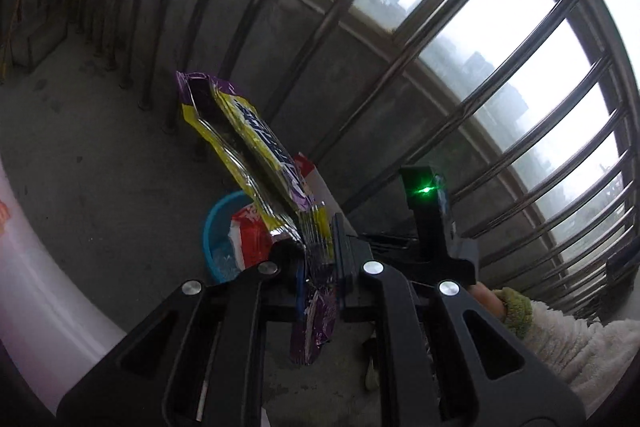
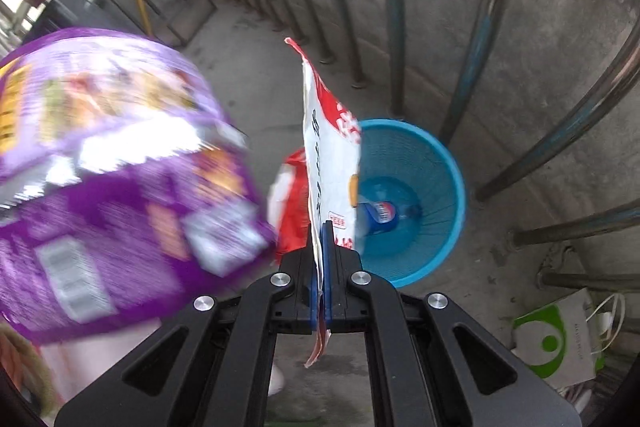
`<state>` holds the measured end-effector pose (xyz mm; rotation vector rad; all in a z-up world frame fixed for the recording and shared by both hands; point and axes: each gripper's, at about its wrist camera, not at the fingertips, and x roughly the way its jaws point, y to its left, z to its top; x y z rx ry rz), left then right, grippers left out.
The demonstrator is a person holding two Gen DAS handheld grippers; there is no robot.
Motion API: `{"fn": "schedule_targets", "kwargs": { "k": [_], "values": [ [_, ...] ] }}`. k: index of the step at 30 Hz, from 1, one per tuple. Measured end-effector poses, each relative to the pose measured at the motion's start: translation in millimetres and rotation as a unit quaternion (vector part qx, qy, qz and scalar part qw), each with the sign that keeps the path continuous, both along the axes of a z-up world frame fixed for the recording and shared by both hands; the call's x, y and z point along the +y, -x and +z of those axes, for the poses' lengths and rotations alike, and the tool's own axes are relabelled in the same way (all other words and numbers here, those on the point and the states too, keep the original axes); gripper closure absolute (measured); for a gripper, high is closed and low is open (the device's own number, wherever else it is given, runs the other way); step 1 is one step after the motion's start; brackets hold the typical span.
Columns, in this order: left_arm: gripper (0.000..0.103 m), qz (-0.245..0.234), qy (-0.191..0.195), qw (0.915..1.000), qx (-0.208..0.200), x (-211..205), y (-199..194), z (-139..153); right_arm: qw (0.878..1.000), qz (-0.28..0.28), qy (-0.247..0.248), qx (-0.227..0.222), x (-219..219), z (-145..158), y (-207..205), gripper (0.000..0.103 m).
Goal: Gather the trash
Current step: 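Carry both snack bags over the blue wastebasket and open both tools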
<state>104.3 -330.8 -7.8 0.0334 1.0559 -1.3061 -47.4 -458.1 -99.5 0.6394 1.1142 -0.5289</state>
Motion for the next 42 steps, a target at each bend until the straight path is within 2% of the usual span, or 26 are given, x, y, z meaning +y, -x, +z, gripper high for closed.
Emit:
{"fn": "schedule_targets", "kwargs": {
  "k": [3,7,8,9,10,11,12,14,17,22,25,28,31,33,37,38,40,42],
  "values": [
    [0.094,-0.024,-0.054,0.9982,0.001,-50.5,-0.1,-32.3,1.000,-0.014,0.004,0.012,-18.8,-15.6,-0.7,0.101],
    [0.093,-0.034,-0.086,0.9957,0.004,-102.0,3.6,-67.3,0.999,-0.039,0.009,0.019,-46.0,-38.9,-5.9,0.100],
    [0.090,-0.032,-0.091,0.9953,-0.002,-110.6,5.3,-73.8,0.999,-0.044,0.017,0.021,-49.4,-47.3,-6.9,0.099],
    [0.075,-0.029,-0.100,0.9945,-0.013,-123.0,7.1,-84.0,0.998,-0.049,0.023,0.023,-56.1,-56.7,-8.9,0.092],
    [0.064,-0.025,-0.110,0.9934,-0.016,-132.3,8.6,-94.9,0.998,-0.054,0.022,0.023,-63.8,-68.6,-10.9,0.070],
    [0.050,-0.019,-0.120,0.9925,-0.015,-137.6,8.3,-104.7,0.998,-0.061,0.021,0.027,-70.2,-79.8,-12.1,0.056],
    [0.050,-0.011,-0.131,0.9912,-0.013,-142.0,7.5,-114.4,0.997,-0.069,0.022,0.029,-74.7,-86.6,-11.9,0.045],
    [0.050,-0.005,-0.142,0.9898,-0.003,-144.8,6.0,-122.9,0.996,-0.083,0.014,0.021,-83.4,-96.2,-7.6,0.045],
    [0.049,0.004,-0.131,0.9913,-0.005,-136.5,-1.3,-116.5,0.995,-0.095,-0.006,-0.004,-90.8,-100.0,1.5,0.045],
    [0.048,0.037,-0.117,0.9924,-0.014,-107.4,-18.1,-96.6,0.995,-0.094,-0.002,-0.014,-94.9,-95.8,8.5,0.045],
    [0.048,0.055,-0.110,0.9921,-0.021,-86.3,-25.2,-81.0,0.994,-0.105,0.002,-0.012,-96.0,-97.4,11.3,0.045],
    [0.048,0.071,-0.103,0.9919,-0.022,-60.1,-31.4,-63.7,0.993,-0.115,-0.021,-0.020,-101.8,-107.0,8.2,0.045],
    [0.048,0.086,-0.097,0.9912,-0.026,-27.4,-34.4,-41.3,0.995,-0.095,-0.030,-0.005,-100.5,-117.5,-1.1,0.041],
    [0.048,0.090,-0.092,0.9911,-0.033,-3.8,-30.8,-26.9,0.996,-0.082,-0.012,0.020,-101.9,-126.6,-10.0,0.040],
    [0.048,0.105,-0.078,0.9909,-0.032,56.2,-28.5,-7.5,0.995,-0.075,-0.019,0.065,-109.4,-153.2,-21.2,0.043],
    [0.048,0.113,-0.076,0.9903,-0.028,71.8,-28.7,-4.8,0.994,-0.074,-0.021,0.081,-111.3,-163.0,-22.8,0.049],
    [0.048,0.136,-0.075,0.9875,-0.027,109.3,-27.4,2.1,0.990,-0.083,-0.046,0.102,-114.8,-183.0,-22.8,0.083],
    [0.048,0.158,-0.072,0.9843,-0.027,141.9,-23.6,3.9,0.988,-0.091,-0.055,0.115,-113.3,-194.3,-19.8,0.093]
  ]
}}
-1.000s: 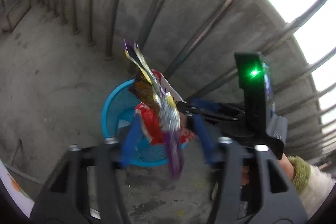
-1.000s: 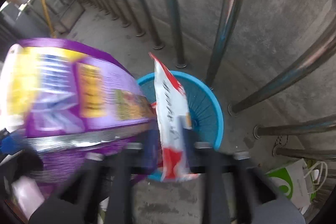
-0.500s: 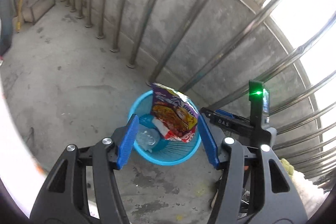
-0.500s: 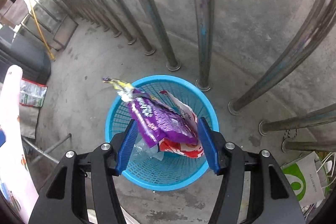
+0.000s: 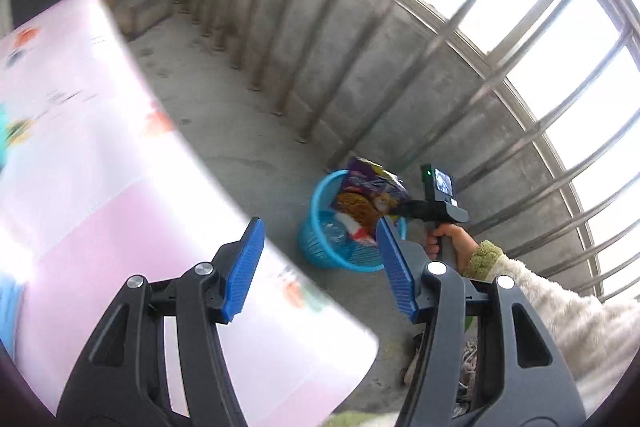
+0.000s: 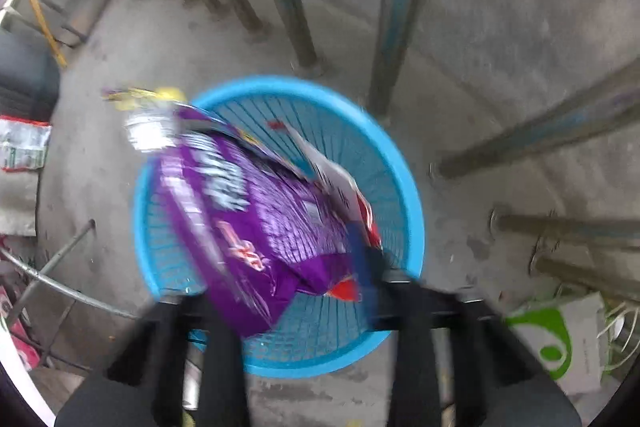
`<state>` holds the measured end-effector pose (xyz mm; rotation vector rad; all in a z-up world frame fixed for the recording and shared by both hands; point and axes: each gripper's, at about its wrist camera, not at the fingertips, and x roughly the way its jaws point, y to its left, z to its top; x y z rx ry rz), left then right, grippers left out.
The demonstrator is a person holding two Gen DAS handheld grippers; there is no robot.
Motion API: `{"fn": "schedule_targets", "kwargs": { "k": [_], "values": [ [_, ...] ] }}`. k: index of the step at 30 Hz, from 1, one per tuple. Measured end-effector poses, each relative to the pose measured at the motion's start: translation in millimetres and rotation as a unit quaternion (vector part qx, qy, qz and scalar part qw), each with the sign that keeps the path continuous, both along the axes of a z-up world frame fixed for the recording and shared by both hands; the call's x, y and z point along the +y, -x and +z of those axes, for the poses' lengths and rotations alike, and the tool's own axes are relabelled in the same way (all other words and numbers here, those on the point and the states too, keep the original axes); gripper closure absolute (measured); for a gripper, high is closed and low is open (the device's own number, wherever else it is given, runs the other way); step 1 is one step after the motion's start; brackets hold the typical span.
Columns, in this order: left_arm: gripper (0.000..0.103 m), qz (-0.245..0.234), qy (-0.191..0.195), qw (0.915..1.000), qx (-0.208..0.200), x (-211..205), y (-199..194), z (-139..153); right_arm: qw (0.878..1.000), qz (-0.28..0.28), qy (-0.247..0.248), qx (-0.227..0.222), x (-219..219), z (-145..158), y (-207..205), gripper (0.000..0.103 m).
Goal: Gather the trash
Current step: 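Move the left tool back over the table while the right tool stays above the basket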
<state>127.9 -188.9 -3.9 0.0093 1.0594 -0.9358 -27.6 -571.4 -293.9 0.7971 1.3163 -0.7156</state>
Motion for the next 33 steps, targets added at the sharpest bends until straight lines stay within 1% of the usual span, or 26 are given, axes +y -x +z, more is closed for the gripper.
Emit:
{"fn": "schedule_targets", "kwargs": {
  "k": [1,5,8,11,13,15,20,22,24,26,28,30,32,33],
  "values": [
    [0.048,0.013,-0.002,0.9999,-0.002,17.4,1.9,0.9,1.000,0.003,0.001,0.010,3.8,-6.4,-0.6,0.096],
    [0.048,0.065,-0.011,0.9978,-0.007,68.3,7.6,-1.8,0.999,0.025,-0.001,0.037,19.4,-25.8,-9.2,0.098],
    [0.048,0.103,-0.007,0.9947,0.007,102.3,11.5,-5.9,0.997,0.045,-0.010,0.056,30.6,-45.5,-23.2,0.098],
    [0.048,0.128,-0.007,0.9917,0.009,120.5,11.8,-8.5,0.994,0.069,-0.009,0.090,42.8,-71.0,-35.6,0.098],
    [0.048,0.146,-0.009,0.9892,0.010,131.3,11.9,-12.0,0.993,0.063,-0.012,0.102,43.1,-85.7,-39.1,0.098],
    [0.048,0.159,-0.007,0.9871,0.016,142.9,9.9,-13.6,0.993,0.049,-0.018,0.104,37.5,-92.5,-39.0,0.098],
    [0.048,0.181,-0.010,0.9832,0.023,158.4,6.3,-19.1,0.994,0.012,-0.029,0.106,11.5,-97.5,-33.7,0.098],
    [0.048,0.186,-0.012,0.9821,0.027,154.5,7.0,-20.7,0.994,0.010,-0.025,0.108,6.0,-99.0,-36.0,0.098],
    [0.048,0.189,-0.015,0.9815,0.026,154.0,5.8,-21.6,0.992,0.026,-0.005,0.121,7.0,-101.2,-41.6,0.098],
    [0.048,0.192,-0.020,0.9809,0.022,152.8,7.0,-20.8,0.989,0.053,0.026,0.139,11.8,-103.2,-54.2,0.098],
    [0.048,0.193,-0.023,0.9807,0.020,150.4,7.2,-19.6,0.982,0.088,0.064,0.154,12.2,-104.9,-69.9,0.098],
    [0.048,0.195,-0.026,0.9803,0.019,151.0,10.4,-18.4,0.978,0.120,0.075,0.156,15.5,-109.0,-83.3,0.098],
    [0.048,0.196,-0.028,0.9800,0.017,151.7,11.7,-16.8,0.973,0.144,0.073,0.164,15.8,-113.1,-96.3,0.098],
    [0.048,0.199,-0.030,0.9795,0.016,152.4,12.0,-15.7,0.970,0.157,0.072,0.171,16.4,-114.2,-103.0,0.096]
  ]
}}
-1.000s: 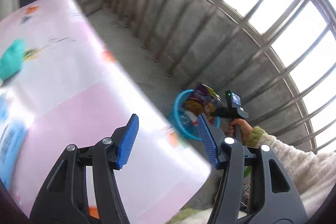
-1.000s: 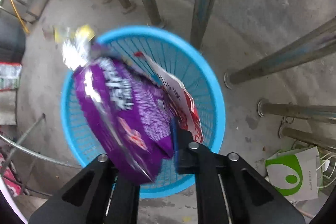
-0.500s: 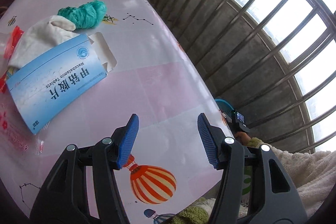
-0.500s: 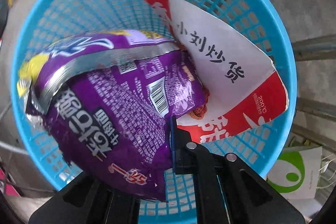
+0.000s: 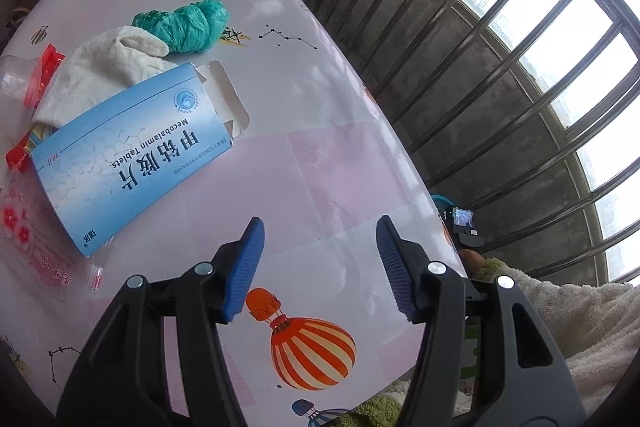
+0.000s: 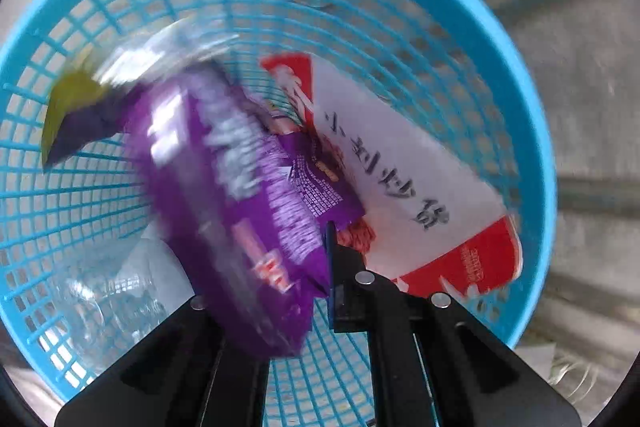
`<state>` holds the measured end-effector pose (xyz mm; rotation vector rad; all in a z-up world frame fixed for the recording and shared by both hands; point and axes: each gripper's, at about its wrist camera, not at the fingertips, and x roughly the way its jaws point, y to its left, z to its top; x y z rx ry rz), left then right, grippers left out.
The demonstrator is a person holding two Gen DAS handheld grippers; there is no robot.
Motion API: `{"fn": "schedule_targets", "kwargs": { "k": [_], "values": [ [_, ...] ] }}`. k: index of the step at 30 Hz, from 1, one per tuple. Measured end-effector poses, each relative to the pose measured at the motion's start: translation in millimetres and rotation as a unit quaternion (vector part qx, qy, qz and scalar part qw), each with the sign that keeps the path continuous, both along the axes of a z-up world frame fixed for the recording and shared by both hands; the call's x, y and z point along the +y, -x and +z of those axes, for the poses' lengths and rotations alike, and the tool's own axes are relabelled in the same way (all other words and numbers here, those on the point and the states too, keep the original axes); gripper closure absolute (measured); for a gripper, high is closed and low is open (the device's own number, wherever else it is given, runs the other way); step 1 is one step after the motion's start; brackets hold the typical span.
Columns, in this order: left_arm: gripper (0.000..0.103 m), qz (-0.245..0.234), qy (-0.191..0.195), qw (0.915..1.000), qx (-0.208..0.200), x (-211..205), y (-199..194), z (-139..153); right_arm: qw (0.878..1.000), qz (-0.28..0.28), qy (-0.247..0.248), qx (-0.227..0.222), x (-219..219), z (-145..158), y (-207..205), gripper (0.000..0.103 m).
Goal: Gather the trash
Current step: 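Move the left tool back over the table while the right tool stays above the basket, then push the open right tool down into the basket onto the trash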
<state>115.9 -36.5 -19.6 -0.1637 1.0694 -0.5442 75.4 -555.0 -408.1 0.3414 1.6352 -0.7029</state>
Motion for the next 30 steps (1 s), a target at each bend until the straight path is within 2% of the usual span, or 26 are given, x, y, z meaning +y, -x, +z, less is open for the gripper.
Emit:
{"fn": "schedule_targets", "kwargs": {
  "k": [2,4,7,12,15,17,19,21,24,30],
  "values": [
    [0.048,0.002,0.002,1.0000,-0.004,1.6,-0.2,3.9,1.000,0.022,0.009,0.012,4.3,3.7,-9.2,0.087],
    [0.048,0.003,0.003,0.9999,-0.011,3.2,0.4,7.6,0.999,0.039,0.006,0.002,6.3,17.9,-21.7,0.054],
    [0.048,-0.001,0.008,0.9998,-0.019,5.3,0.7,11.8,0.998,0.064,0.007,-0.027,9.4,47.5,-29.5,0.041],
    [0.048,-0.013,0.020,0.9994,-0.027,8.0,2.0,13.8,0.991,0.096,0.008,-0.088,24.3,116.7,-28.3,0.040],
    [0.048,-0.021,0.029,0.9989,-0.031,8.8,4.9,13.9,0.976,0.166,0.017,-0.140,54.3,160.7,-17.9,0.040],
    [0.048,-0.026,0.033,0.9986,-0.032,9.6,5.5,12.7,0.962,0.232,0.012,-0.145,77.0,173.1,-18.3,0.040],
    [0.048,-0.029,0.037,0.9985,-0.030,10.2,5.8,10.9,0.945,0.297,0.001,-0.135,103.9,173.4,-17.8,0.040],
    [0.048,-0.029,0.040,0.9984,-0.028,11.5,6.4,9.1,0.939,0.323,-0.013,-0.120,122.8,164.9,-23.7,0.040],
    [0.048,-0.027,0.041,0.9985,-0.024,13.3,6.6,7.8,0.938,0.326,-0.033,-0.109,135.7,148.2,-3.2,0.040],
    [0.047,-0.017,0.036,0.9989,-0.025,19.3,5.5,8.9,0.932,0.357,-0.048,-0.049,148.2,94.9,-22.6,0.040]
  ]
}}
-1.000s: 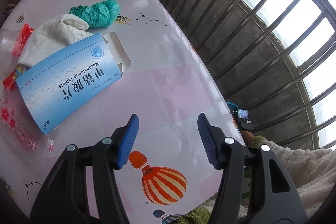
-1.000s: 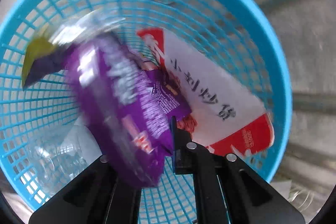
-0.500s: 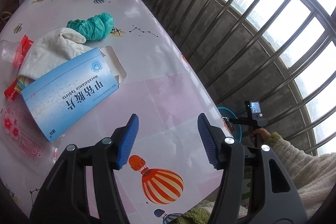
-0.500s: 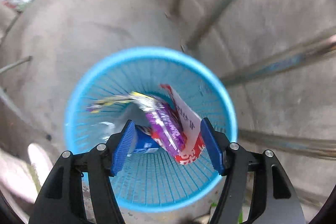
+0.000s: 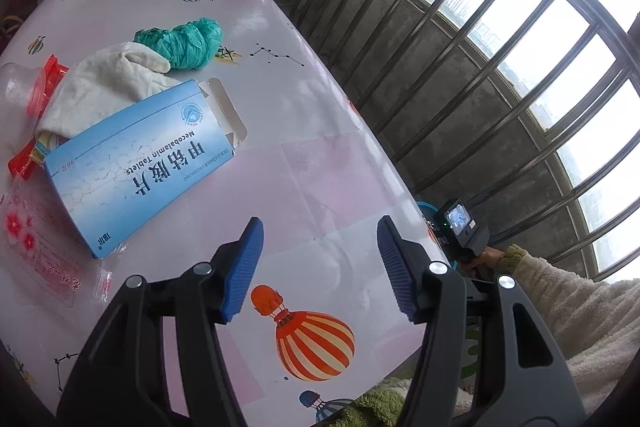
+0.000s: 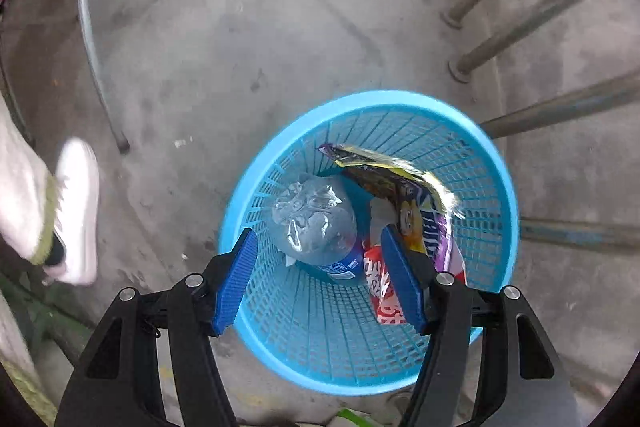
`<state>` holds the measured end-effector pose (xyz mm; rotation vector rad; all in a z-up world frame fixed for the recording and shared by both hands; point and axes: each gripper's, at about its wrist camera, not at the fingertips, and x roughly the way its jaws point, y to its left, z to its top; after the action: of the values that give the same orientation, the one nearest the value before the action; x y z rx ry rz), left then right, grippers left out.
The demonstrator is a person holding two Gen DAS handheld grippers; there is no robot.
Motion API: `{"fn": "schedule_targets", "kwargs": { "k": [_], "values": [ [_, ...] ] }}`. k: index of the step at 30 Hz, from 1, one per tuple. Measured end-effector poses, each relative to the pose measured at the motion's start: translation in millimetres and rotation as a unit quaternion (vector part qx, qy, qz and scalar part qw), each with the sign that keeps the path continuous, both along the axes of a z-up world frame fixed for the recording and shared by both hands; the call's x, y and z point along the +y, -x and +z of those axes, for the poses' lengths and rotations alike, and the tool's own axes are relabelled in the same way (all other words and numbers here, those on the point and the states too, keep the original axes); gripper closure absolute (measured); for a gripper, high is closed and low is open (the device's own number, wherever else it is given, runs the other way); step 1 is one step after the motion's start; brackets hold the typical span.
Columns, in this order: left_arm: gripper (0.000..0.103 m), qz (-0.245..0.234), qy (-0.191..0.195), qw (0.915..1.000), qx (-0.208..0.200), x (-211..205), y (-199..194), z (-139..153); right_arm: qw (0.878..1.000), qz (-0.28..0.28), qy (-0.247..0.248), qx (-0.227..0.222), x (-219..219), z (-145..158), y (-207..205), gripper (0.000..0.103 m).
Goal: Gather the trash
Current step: 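Push the open right tool down into the basket onto the trash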
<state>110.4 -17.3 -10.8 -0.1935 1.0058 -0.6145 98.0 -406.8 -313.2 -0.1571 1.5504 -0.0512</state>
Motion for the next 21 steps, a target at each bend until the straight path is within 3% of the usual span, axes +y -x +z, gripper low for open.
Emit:
{"fn": "schedule_targets", "kwargs": {
  "k": [8,16,18,21],
  "values": [
    [0.047,0.007,-0.001,0.9999,0.010,-1.1,-2.7,-4.8,0.995,-0.071,-0.050,0.046,-11.1,-49.1,-0.6,0.040],
    [0.047,0.003,-0.003,0.9999,0.015,-6.9,-6.4,-8.0,0.984,-0.163,-0.075,0.022,-31.7,-54.8,8.5,0.051],
    [0.047,0.003,-0.002,0.9999,0.015,-7.2,-6.2,-7.8,0.975,-0.199,-0.094,0.002,-44.8,-44.4,16.4,0.053],
    [0.047,0.004,0.000,0.9999,0.015,-7.6,-6.7,-8.1,0.949,-0.274,-0.153,-0.041,-71.9,-26.9,34.4,0.063]
  ]
}}
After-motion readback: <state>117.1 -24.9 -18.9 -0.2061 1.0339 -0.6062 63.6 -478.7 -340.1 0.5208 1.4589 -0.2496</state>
